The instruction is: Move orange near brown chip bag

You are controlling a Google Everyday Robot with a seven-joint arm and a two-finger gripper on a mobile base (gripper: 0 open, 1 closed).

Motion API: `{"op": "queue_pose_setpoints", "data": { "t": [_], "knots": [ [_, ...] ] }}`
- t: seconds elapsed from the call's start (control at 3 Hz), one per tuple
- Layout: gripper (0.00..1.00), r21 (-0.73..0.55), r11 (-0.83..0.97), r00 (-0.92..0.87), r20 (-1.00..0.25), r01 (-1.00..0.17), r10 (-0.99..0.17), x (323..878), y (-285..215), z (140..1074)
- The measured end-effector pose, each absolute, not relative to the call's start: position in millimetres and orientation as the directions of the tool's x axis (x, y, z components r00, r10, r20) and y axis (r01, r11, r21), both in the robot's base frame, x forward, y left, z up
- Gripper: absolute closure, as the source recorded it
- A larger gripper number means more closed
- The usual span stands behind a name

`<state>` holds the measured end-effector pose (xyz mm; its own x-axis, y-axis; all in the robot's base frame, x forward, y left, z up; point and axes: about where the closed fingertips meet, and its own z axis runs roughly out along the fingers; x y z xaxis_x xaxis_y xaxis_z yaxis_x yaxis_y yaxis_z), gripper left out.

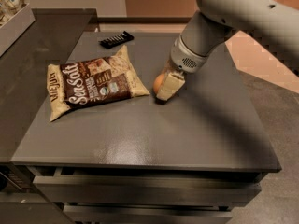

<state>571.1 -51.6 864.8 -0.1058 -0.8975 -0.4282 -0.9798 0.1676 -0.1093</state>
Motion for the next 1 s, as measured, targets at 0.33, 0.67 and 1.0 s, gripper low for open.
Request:
{"op": "queue_pose_setpoints", "data": {
  "t": [0.33, 0.67, 1.0],
  "knots": [
    [0.83, -0.101, 0.156, -0.099, -0.425, -0.983, -0.9, 579, -43, 861],
    [0.59, -0.091, 0.142, -0.091, -0.421, -0.986, -0.902, 584, -34, 858],
    [0.36, -0.083, 0.131, -0.085, -0.414, -0.988, -0.906, 588, -29, 854]
  ]
}}
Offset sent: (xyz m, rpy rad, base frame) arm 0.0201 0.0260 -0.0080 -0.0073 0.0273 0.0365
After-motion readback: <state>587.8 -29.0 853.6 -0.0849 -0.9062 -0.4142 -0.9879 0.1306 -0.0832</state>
